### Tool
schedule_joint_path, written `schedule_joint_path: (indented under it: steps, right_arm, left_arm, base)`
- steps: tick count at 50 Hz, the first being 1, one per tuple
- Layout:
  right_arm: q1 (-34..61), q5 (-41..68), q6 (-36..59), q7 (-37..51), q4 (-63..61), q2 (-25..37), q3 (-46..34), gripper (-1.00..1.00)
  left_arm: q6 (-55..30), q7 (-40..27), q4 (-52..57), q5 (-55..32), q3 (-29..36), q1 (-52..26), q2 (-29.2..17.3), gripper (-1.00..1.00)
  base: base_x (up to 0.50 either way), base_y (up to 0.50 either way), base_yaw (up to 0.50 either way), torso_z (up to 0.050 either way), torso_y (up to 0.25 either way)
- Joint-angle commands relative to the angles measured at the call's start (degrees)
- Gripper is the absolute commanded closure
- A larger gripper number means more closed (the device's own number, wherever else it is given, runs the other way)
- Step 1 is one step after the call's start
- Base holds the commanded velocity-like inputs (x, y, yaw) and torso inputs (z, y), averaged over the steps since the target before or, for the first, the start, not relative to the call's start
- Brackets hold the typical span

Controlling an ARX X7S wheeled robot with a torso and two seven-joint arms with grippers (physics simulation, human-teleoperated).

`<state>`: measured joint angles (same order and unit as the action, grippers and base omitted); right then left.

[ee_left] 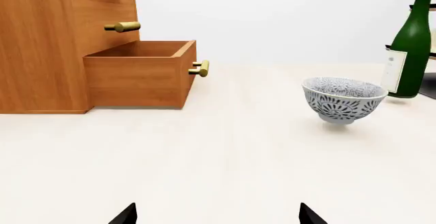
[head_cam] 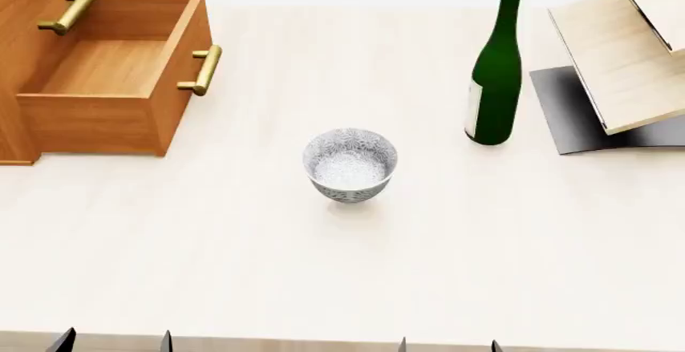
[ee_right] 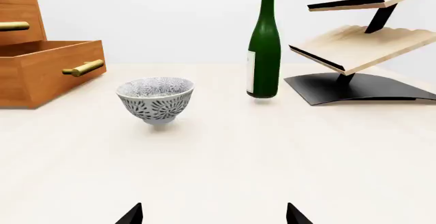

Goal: Put the bowl on top of the cabinet.

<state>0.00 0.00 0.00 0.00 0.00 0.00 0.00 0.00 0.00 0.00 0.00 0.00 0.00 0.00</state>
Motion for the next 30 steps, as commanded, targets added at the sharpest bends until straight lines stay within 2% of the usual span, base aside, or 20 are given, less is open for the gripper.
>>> schedule_joint_path:
  steps: [1, 18, 19, 20, 30]
  right_arm:
    - [-0.1, 1.0, -0.3, 1.2, -0.1, 0.8, -1.2, -1.0]
    - [0.2, 2.6, -2.6, 3.7, 1.1, 3.4, -5.0, -1.0]
    - [12.2, 5.8, -9.6, 3.3, 34.7, 2.2, -11.1, -1.0]
    - [-0.2, -0.5, -2.3, 0.4, 0.6, 0.6, -1.8, -1.0]
    - [-0.3, 1.0, -1.0, 3.4, -0.8, 2.3, -3.8, -1.0]
  left_arm:
    - [-0.2, -1.0, -0.1, -1.0, 1.0, 0.0, -0.9, -1.0]
    - [0.5, -3.2, -0.3, -4.6, 3.4, 0.0, -3.2, -1.0]
    - [32.9, -16.2, -39.8, -7.9, 8.0, -3.1, -2.0, -1.0]
    - [-0.1, -0.5, -0.5, -1.2, 0.3, -0.1, -0.5, -1.0]
    - [0.4, -3.8, 1.0, -2.3, 2.6, 0.1, -2.4, -1.0]
  base:
    - [0.0, 0.0, 0.0, 0.0, 0.0]
    - [0.0, 0.0, 0.0, 0.0, 0.0]
    - [0.0, 0.0, 0.0, 0.0, 0.0]
    - [0.0, 0.0, 0.0, 0.0, 0.0]
    - [0.0, 0.0, 0.0, 0.0, 0.0]
